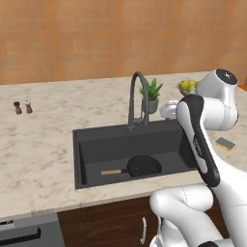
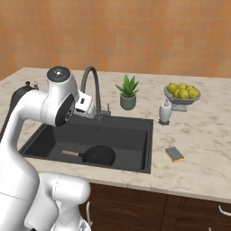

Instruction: Pick the pan and sponge and place them into the sink. Then turn on the water.

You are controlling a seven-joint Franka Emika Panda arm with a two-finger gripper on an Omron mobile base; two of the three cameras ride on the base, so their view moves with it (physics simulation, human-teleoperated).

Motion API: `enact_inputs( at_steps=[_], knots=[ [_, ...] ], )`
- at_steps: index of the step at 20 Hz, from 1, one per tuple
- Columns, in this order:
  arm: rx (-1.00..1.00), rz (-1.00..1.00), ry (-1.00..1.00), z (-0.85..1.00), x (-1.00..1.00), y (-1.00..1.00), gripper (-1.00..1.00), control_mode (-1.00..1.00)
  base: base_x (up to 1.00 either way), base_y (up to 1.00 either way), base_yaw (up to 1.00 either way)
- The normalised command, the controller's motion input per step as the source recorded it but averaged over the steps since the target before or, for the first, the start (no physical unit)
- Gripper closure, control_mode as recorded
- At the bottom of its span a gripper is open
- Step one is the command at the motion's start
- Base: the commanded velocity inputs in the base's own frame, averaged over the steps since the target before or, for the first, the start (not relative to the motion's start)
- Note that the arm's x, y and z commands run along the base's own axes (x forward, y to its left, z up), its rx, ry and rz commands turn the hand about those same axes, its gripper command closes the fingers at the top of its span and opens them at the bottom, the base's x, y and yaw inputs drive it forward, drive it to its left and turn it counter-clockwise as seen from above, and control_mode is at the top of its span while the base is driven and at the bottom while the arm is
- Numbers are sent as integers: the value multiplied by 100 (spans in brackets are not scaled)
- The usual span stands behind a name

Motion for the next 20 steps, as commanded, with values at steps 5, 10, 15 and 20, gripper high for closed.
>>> enact_inputs(
  at_steps=[5,10,15,20],
  knots=[
    [0,0,0,0,0,0,-100,100,29,-16,0],
    [0,0,0,0,0,0,-100,100,27,-12,0],
    [0,0,0,-1,17,-6,-100,-100,5,-2,0],
    [-4,-1,1,-1,11,-38,-100,-100,0,0,0]
  ],
)
